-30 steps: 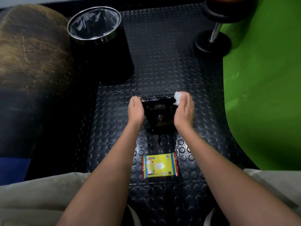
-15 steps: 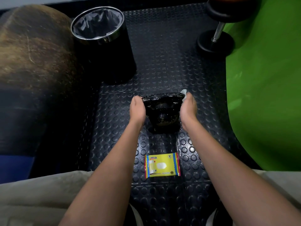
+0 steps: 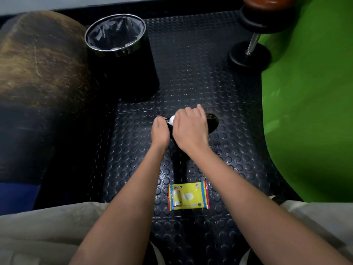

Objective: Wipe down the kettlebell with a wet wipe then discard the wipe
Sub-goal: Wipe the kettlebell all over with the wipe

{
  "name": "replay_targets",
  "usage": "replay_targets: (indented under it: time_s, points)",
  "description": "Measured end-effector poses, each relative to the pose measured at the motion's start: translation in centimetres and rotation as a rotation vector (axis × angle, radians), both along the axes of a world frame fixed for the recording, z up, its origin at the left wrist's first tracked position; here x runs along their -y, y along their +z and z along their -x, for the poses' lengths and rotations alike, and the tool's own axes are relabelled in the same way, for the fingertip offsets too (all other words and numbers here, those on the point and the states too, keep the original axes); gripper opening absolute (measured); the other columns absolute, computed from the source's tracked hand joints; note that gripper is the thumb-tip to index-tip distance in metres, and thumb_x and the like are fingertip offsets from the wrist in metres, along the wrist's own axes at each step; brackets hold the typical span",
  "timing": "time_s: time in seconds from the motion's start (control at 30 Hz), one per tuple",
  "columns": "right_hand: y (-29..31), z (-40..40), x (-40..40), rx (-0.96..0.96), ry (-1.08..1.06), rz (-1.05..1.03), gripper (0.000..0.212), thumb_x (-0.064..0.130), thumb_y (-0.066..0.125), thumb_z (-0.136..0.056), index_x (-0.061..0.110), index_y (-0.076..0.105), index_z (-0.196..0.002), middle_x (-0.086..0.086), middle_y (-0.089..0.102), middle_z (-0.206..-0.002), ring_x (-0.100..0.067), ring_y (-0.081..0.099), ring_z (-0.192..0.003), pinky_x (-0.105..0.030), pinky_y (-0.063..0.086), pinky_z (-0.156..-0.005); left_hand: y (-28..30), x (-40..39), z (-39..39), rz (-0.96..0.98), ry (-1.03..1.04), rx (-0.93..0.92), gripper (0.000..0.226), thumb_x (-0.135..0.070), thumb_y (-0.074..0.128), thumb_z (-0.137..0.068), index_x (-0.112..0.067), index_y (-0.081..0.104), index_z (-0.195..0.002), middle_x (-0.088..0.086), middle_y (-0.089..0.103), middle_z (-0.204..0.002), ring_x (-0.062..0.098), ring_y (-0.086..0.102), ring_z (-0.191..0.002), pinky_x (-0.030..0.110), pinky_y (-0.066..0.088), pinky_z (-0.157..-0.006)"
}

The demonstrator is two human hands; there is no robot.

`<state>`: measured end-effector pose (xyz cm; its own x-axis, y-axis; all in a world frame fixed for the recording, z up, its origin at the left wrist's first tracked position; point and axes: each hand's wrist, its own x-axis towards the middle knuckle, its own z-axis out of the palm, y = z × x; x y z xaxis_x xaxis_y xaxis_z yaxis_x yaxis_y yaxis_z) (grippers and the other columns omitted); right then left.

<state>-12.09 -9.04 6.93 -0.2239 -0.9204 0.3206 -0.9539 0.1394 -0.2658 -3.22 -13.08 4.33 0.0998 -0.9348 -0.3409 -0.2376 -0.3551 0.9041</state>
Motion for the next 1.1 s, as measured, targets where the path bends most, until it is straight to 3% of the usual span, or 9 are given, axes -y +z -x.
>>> replay_targets:
  time_s: [0.2,0.43,0.57,0.63,0.73,0.87,1.03,1.1]
  points:
    - [-0.8,0.9,-0.1,-0.026,0.141,0.064,0.038,0.028,0.029,-0.103,0.019,0.066,-0.095,0.002,0.064,-0.09,-0.021,0.058,-0.09,-0.04,0.021,-0.12,0.0,-0.1,-0.1,0.022,-0.024,-0.006,0.02,-0.019,0.032,-0.097,-0.015,0.046,-0.083,0.002,0.047,-0.086,0.015,0.04,-0.079,0.033,0.037,-0.07]
    - [-2.1,5.7,-1.4,0.227,0.05,0.137,0.039,0.027,0.026,-0.105,0.021,0.065,-0.102,0.007,0.065,-0.098,-0.016,0.055,-0.097,-0.037,0.021,-0.118,0.0,-0.1,0.7,0.01,-0.054,-0.01,0.029,-0.037,0.026,-0.087,-0.018,0.048,-0.09,0.002,0.049,-0.091,0.017,0.043,-0.084,0.037,0.04,-0.076]
    - [-2.5,6.3,-1.8,0.489,-0.036,0.184,0.042,0.027,0.023,-0.104,0.015,0.063,-0.097,0.006,0.059,-0.093,-0.012,0.048,-0.09,-0.043,0.036,-0.105,-0.1,-0.1,0.4,-0.007,-0.05,-0.005,0.026,-0.03,0.025,-0.095,-0.017,0.048,-0.092,0.003,0.049,-0.093,0.018,0.044,-0.085,0.035,0.04,-0.078]
    - [-2.7,6.3,-1.9,0.632,-0.111,0.191,0.039,0.026,0.025,-0.104,0.015,0.062,-0.098,0.006,0.058,-0.094,-0.013,0.049,-0.091,-0.038,0.041,-0.094,-0.2,0.0,0.3,-0.022,-0.039,-0.016,0.025,-0.029,0.025,-0.095,-0.017,0.046,-0.091,0.003,0.048,-0.092,0.018,0.044,-0.085,0.035,0.04,-0.078]
    - [-2.9,5.9,-1.9,0.853,-0.221,0.167,0.035,0.026,0.028,-0.105,0.017,0.063,-0.102,0.005,0.061,-0.097,-0.015,0.053,-0.093,-0.031,0.042,-0.08,-0.3,0.1,0.2,-0.048,-0.01,-0.04,0.022,-0.029,0.025,-0.094,-0.018,0.043,-0.089,0.003,0.045,-0.091,0.018,0.041,-0.084,0.034,0.038,-0.076]
    - [-2.0,5.6,-1.8,1.137,-0.381,0.104,0.035,0.029,0.031,-0.106,0.017,0.063,-0.104,0.007,0.06,-0.09,-0.007,0.053,-0.078,-0.025,0.041,-0.066,-0.4,0.4,0.1,-0.072,0.008,-0.039,0.022,-0.029,0.024,-0.096,-0.018,0.041,-0.087,0.003,0.044,-0.091,0.018,0.039,-0.082,0.034,0.036,-0.074]
    - [-2.1,6.3,-1.5,1.524,-0.523,-0.03,0.039,0.042,0.031,-0.103,0.018,0.062,-0.104,0.001,0.062,-0.097,-0.016,0.057,-0.089,-0.031,0.044,-0.07,-0.6,0.6,0.1,-0.094,0.038,-0.056,0.021,-0.029,0.024,-0.096,-0.019,0.035,-0.081,0.001,0.038,-0.085,0.015,0.033,-0.073,0.038,0.03,-0.076]
    - [-2.4,6.4,-1.7,1.65,-0.584,-0.108,0.037,0.042,0.029,-0.105,0.018,0.057,-0.106,-0.001,0.062,-0.096,-0.014,0.058,-0.084,-0.029,0.044,-0.064,-0.5,0.6,0.2,-0.098,0.043,-0.053,0.021,-0.029,0.024,-0.095,-0.019,0.035,-0.08,0.001,0.037,-0.084,0.014,0.03,-0.069,0.04,0.029,-0.076]
